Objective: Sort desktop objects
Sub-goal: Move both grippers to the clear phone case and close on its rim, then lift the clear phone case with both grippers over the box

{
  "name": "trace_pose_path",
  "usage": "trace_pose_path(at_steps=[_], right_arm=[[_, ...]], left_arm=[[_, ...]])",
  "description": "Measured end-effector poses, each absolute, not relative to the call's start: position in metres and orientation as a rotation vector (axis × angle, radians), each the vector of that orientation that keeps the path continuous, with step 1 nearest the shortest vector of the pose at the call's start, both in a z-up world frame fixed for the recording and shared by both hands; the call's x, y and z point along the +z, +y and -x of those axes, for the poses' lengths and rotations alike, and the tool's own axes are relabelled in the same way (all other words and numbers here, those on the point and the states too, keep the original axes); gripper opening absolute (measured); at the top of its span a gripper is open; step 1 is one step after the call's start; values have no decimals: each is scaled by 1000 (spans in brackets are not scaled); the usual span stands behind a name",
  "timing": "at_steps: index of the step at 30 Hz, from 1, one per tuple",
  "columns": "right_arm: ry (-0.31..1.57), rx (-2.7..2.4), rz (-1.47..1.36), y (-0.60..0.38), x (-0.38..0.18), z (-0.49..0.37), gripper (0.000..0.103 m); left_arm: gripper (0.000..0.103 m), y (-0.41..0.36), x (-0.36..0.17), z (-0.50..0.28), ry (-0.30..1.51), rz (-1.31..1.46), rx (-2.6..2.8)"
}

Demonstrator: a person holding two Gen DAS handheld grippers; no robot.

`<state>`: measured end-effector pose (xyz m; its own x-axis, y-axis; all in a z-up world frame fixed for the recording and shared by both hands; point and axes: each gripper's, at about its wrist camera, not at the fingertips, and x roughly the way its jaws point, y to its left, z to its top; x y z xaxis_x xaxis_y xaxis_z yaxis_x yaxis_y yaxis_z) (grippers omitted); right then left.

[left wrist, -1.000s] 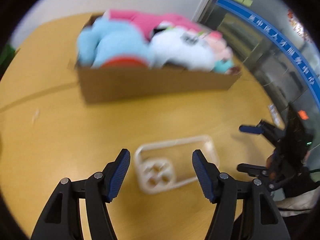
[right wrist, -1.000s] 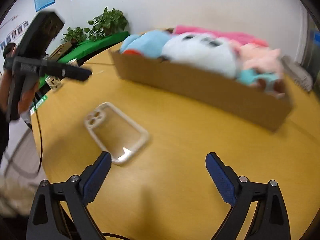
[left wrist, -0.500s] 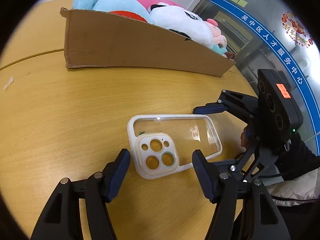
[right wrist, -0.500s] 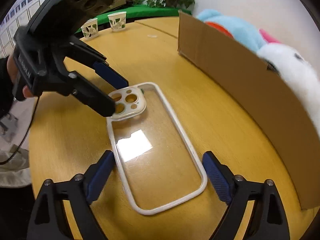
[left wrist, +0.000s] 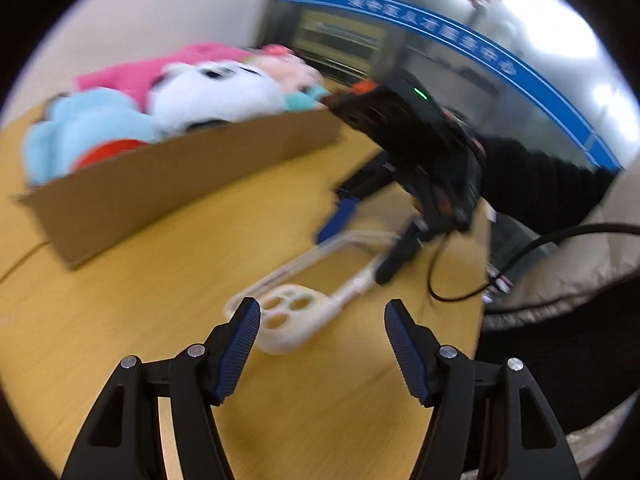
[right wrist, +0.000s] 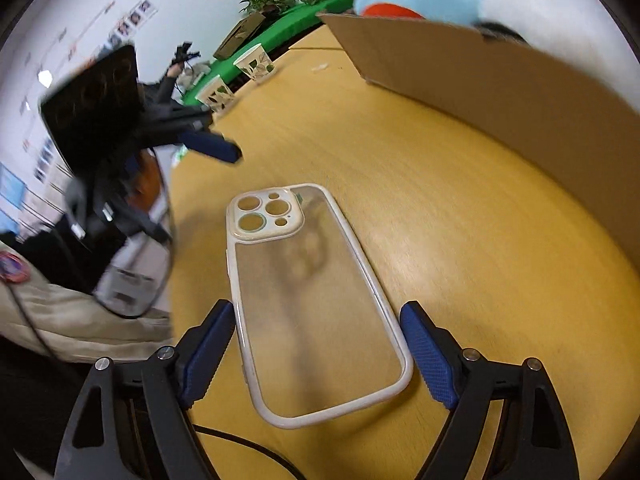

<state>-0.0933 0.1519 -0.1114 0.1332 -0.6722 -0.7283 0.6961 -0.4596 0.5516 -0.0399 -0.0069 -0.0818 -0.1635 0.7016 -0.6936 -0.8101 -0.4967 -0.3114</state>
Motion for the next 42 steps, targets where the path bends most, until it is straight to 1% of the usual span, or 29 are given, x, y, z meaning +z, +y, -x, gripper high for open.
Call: trace_pose_path(at_steps=[4, 5, 8, 10, 14, 18, 22, 23, 24, 25, 27, 28, 29, 30, 32, 37, 42], right_arm=[[-24, -1485, -1348, 164, -112, 97, 88], [-27, -1466, -1354, 165, -113, 96, 88], [-36, -1450, -1358, 166, -113, 95, 88], [-66, -1445, -1360, 167, -115, 97, 87], [-129, -1412, -1373, 170, -120, 98, 85], [-125, -1405, -1364, 165, -121, 96, 85], [-129, -1405, -1353, 167, -122, 93, 85], [-128, -1403, -1352, 168, -123, 93, 85], [-125, -1400, -1352, 170, -122, 92, 85], [-132, -1390, -1357, 171, -123, 92, 84], [-152, -1367, -1372, 175, -126, 91, 84], [-166, -1355, -1379, 177, -127, 92, 83], [-179, -1342, -1387, 179, -128, 93, 83], [-184, -1336, -1392, 181, -129, 93, 83], [-190, -1324, -1402, 182, -130, 95, 83], [-161, -1303, -1407, 183, -129, 94, 83], [-154, -1309, -1388, 185, -129, 89, 84]], left_arm=[[64, 10, -96, 52, 152, 1018, 1823], [68, 14, -100, 55, 151, 1023, 1820], [68, 15, -106, 61, 88, 1041, 1784], [65, 18, -105, 62, 83, 1051, 1783], [58, 18, -103, 61, 67, 1060, 1769], [49, 18, -101, 60, 47, 1067, 1737], [44, 22, -99, 63, 32, 1073, 1714], [36, 23, -98, 64, 24, 1071, 1707], [27, 22, -96, 65, 30, 1067, 1711], [26, 22, -93, 65, 36, 1062, 1717], [26, 19, -86, 61, 63, 1032, 1731], [29, 18, -83, 58, 72, 1011, 1726], [36, 16, -80, 54, 80, 991, 1720], [47, 16, -79, 51, 112, 982, 1727], [56, 18, -83, 47, 168, 985, 1717], [56, 36, -96, 42, 300, 1010, 1698], [55, 55, -108, 47, 335, 1055, 1672]])
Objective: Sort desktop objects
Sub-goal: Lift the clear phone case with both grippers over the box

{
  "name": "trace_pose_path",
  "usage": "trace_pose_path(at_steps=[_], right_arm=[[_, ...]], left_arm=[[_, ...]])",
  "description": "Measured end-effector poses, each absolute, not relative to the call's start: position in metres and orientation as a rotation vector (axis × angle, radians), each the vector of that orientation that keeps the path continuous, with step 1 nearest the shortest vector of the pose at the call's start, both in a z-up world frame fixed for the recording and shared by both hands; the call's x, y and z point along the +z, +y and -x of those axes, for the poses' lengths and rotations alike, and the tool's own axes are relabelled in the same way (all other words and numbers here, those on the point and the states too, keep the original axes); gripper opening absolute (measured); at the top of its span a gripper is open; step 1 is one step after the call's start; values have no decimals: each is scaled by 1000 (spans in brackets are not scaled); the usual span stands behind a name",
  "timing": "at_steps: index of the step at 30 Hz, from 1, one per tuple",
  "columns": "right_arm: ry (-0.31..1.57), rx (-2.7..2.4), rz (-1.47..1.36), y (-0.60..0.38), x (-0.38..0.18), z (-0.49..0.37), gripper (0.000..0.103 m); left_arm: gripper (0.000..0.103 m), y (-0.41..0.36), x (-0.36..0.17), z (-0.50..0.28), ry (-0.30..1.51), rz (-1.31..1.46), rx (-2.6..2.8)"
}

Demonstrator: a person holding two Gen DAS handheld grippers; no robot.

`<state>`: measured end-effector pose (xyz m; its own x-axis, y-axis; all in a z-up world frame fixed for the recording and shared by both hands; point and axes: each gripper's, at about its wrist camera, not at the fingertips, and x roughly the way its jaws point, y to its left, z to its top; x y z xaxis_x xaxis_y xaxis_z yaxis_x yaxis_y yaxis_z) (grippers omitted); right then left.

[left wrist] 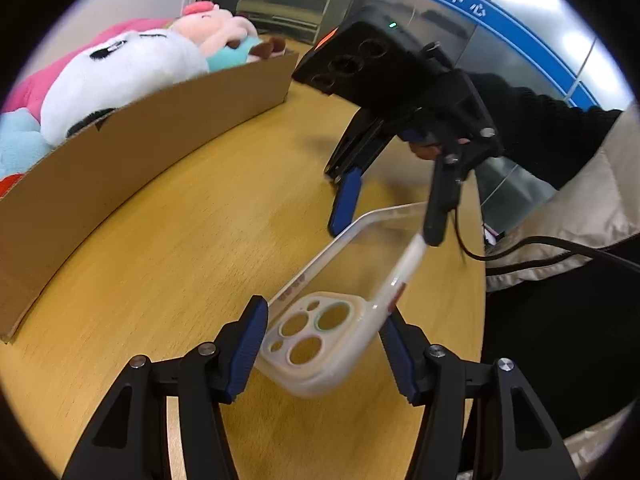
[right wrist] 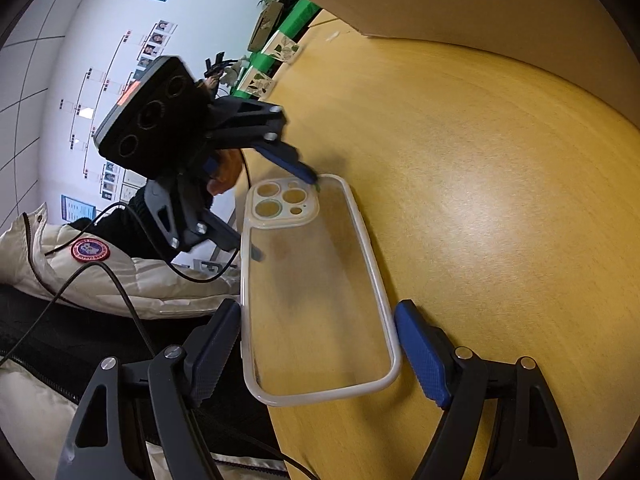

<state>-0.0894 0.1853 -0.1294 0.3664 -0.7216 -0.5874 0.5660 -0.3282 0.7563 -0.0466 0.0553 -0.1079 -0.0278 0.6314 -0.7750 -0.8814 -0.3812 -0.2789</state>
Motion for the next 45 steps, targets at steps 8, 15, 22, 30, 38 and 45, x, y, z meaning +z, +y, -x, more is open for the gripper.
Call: trace_pose_path(at_steps=[8, 15, 22, 30, 38, 45], right_arm=[[70, -1634, -1303, 206, -102, 68, 103], [-37, -1945, -1277, 227, -99, 83, 83], [-67, -2110, -1361, 220, -118, 98, 26], [43, -2402, -1417, 225, -115, 59, 7], [40, -2506, -1426, 218, -110, 27, 7], [44, -2540, -1425, 214, -110, 12, 7]], left_arm=[[14, 40, -120, 69, 153, 1213, 1701], [20, 29, -132, 96, -8, 1303, 1770], [26, 19, -132, 106, -60, 1359, 1855], [26, 2, -124, 87, -181, 1461, 2080], [25, 17, -130, 67, -383, 1519, 2103], [17, 16, -125, 72, -401, 1522, 2177]])
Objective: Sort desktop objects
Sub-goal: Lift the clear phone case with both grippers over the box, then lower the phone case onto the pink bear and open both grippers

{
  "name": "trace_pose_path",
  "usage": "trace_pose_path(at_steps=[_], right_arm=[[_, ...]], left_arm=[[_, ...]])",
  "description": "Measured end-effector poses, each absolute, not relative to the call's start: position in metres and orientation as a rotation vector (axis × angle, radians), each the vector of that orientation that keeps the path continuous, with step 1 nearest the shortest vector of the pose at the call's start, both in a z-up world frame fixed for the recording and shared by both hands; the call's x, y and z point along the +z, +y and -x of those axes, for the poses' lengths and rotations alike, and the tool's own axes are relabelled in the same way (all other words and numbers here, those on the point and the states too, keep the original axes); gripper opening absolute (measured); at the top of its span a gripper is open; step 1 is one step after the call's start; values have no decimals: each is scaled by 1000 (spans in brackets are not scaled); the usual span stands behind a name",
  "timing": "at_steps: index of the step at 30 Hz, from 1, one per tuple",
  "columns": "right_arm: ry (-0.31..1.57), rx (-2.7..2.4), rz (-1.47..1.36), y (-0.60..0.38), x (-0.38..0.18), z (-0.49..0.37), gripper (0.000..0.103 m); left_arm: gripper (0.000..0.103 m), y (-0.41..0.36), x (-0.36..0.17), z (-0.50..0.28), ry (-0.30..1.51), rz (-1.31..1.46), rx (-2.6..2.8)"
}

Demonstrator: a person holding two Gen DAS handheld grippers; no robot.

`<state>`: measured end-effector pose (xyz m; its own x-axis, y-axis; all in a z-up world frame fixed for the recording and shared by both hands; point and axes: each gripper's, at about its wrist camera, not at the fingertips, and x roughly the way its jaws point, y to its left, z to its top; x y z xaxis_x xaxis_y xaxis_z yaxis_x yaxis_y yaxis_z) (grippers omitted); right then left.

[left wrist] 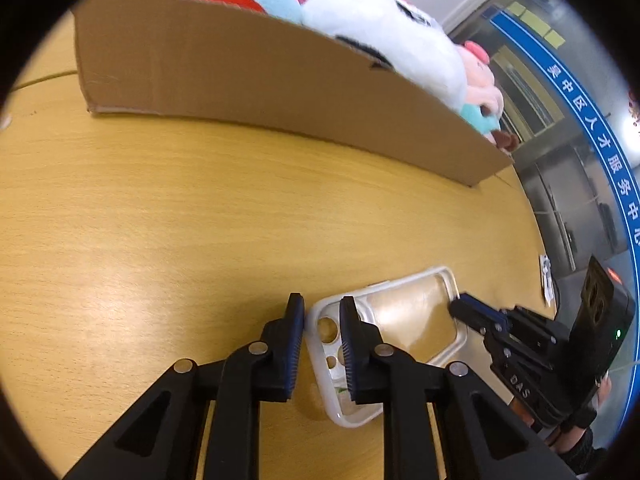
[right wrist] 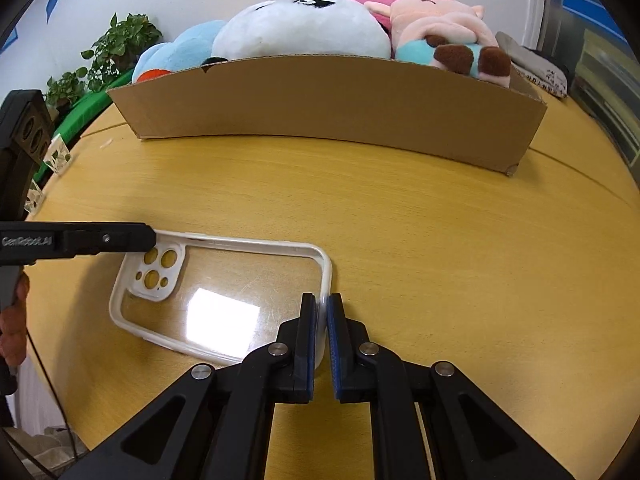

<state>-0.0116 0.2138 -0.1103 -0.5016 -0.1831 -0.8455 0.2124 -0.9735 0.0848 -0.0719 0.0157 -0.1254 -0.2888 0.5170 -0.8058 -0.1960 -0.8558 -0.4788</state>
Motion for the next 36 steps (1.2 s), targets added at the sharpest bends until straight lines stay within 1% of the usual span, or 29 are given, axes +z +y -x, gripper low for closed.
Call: trace_pose_path(at_steps=[2, 5, 6, 10, 12, 14, 16, 18, 20, 23, 25, 27, 30, 31, 32, 33, 34, 35, 36], right_arm=[[45, -2547, -1403, 211, -106, 8, 7], [11, -2598, -1281, 213, -79, 9, 7], [14, -2626, -1223, 213, -65, 12, 7], [69, -2729, -985, 212, -5, 36, 7], [115, -2772, -878, 212, 24, 62, 7], [122, -2784, -829, 213, 43, 93, 7], [141, -2805, -804, 206, 57, 135, 7], [146, -2818, -808, 205, 66, 181, 7], [94, -2801, -883, 217, 64, 230, 7], [42, -2767, -1048, 226, 38, 296, 7], [33, -2744, -1166, 229, 13, 329, 7], [38, -2707, -1280, 227, -13, 354, 7], [90, -2732, -1250, 221, -11, 352, 9], [109, -2733, -1242, 219, -7, 349, 20], [127, -2733, -1225, 217, -3, 344, 55], [117, -2742, -1184, 219, 4, 332, 75], [102, -2752, -1139, 221, 11, 319, 101], [87, -2761, -1094, 224, 18, 306, 103], [83, -2770, -1054, 225, 25, 290, 103]], left_arm=[[17, 11, -114, 74, -431, 1478, 2199], [16, 5, -69, 81, -442, 1336, 2247], [16, 5, -56, 83, -425, 1292, 2264], [16, 15, 32, 109, -270, 1027, 2375], [16, 18, 60, 133, -229, 948, 2403], [16, 26, 86, 174, -167, 882, 2440], [16, 31, 97, 214, -147, 884, 2450], [16, 36, 95, 269, -139, 931, 2441], [16, 39, 83, 312, -146, 1000, 2418], [16, 51, 39, 370, -133, 1141, 2397], [16, 58, -2, 396, -97, 1255, 2398], [16, 63, -30, 411, -72, 1315, 2404], [17, 54, -32, 407, -143, 1272, 2415], [17, 52, -25, 400, -138, 1255, 2430], [17, 50, -17, 392, -120, 1238, 2460], [17, 48, -7, 382, -104, 1212, 2498], [19, 44, 6, 365, -100, 1179, 2535], [27, 40, 19, 347, -97, 1144, 2572], [39, 35, 31, 330, -94, 1109, 2607]])
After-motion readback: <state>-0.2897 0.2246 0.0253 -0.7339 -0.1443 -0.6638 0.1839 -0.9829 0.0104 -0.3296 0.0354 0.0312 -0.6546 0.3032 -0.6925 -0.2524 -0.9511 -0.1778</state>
